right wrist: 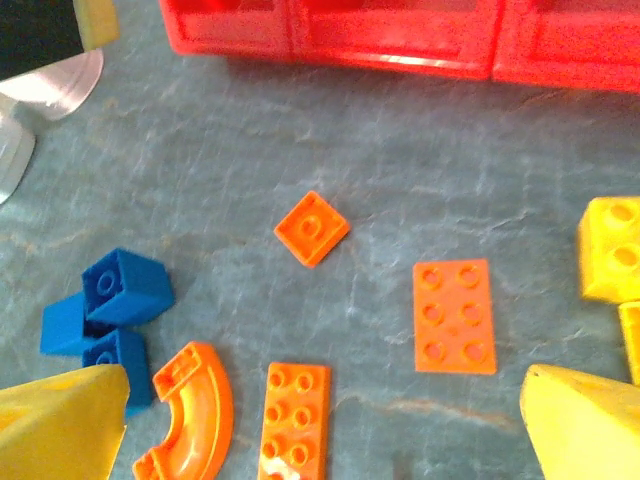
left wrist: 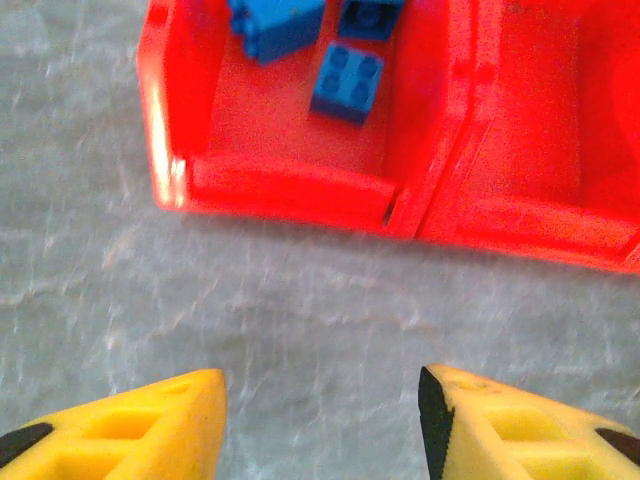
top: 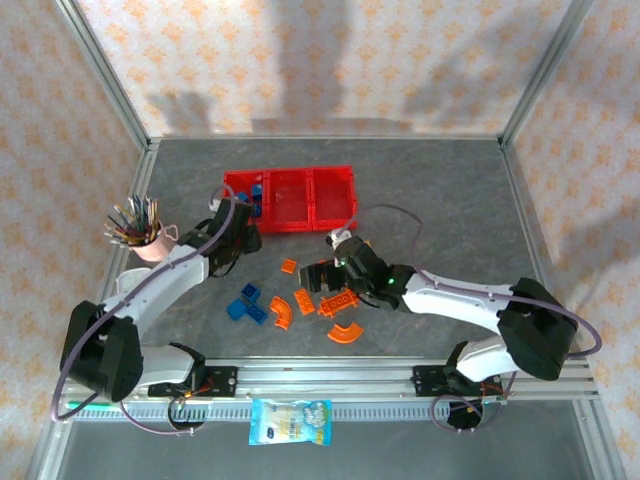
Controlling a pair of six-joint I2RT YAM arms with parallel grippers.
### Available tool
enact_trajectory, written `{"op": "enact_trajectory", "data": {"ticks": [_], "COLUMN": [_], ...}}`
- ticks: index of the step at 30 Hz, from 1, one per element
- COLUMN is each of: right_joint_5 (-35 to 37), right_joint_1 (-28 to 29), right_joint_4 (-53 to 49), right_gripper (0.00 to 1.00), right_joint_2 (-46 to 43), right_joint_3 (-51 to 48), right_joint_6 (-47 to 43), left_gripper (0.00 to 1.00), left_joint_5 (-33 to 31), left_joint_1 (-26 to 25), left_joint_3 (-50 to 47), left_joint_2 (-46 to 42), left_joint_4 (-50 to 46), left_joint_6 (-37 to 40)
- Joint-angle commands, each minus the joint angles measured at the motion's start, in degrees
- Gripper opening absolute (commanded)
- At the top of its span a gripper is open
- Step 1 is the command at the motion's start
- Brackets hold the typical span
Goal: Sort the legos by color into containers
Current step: Pick up the lego from the bottom-left of the table.
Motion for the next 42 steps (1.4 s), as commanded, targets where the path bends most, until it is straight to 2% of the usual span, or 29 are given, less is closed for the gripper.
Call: {"op": "enact_trajectory", "data": {"ticks": [1, 5, 11, 20, 24, 35, 38, 42], "right_joint_5": [0.01, 0.13, 0.22, 2.03, 2.42, 2.80, 2.92, 3.27], "right_joint_1": [1.74, 3.43, 3.88, 3.93, 3.89, 3.91, 3.97, 3.93], "right_joint_4": [3.75, 6.51, 11.82, 12.33, 12.56, 11.98, 11.98, 11.72], "right_gripper": [1.00, 1.00, 1.00, 1.00, 1.00, 1.00, 1.00, 1.00], "right_joint_2": [-0.91, 0.43, 0.69, 0.55, 0.67, 1.68, 1.68, 1.40], "right_joint_3": [-1.33, -3.19, -6.73, -8.46, -8.56, -7.43, -7.57, -7.42], "right_joint_6": [0.38, 2.95, 7.28, 8.89, 8.99, 8.49, 8.68, 8.62], "left_gripper": [0.57, 0.58, 0.62, 0.64, 0.64, 0.59, 0.54, 0.48], "left_joint_5": [-0.81, 0.35, 2.33, 5.44, 4.28, 0.31, -1.40, 0.16], "left_joint_1": [-1.59, -3.62, -5.57, -8.66, -10.21, -14.03, -14.16, -14.26], "left_joint_3": [-4.17, -8.06, -11.31, -12.25, -12.08, -10.24, -9.94, -10.39], "left_joint_2": [-3.29, -4.57, -3.13, 0.16, -0.32, 1.04, 1.79, 2.35], "left_joint_4": [-3.14, -2.79, -1.53, 0.41, -0.90, -5.95, -6.47, -4.68], "left_joint_6": [-3.69, -6.89, -7.75, -7.54, -8.18, -10.01, -10.56, -10.65]}}
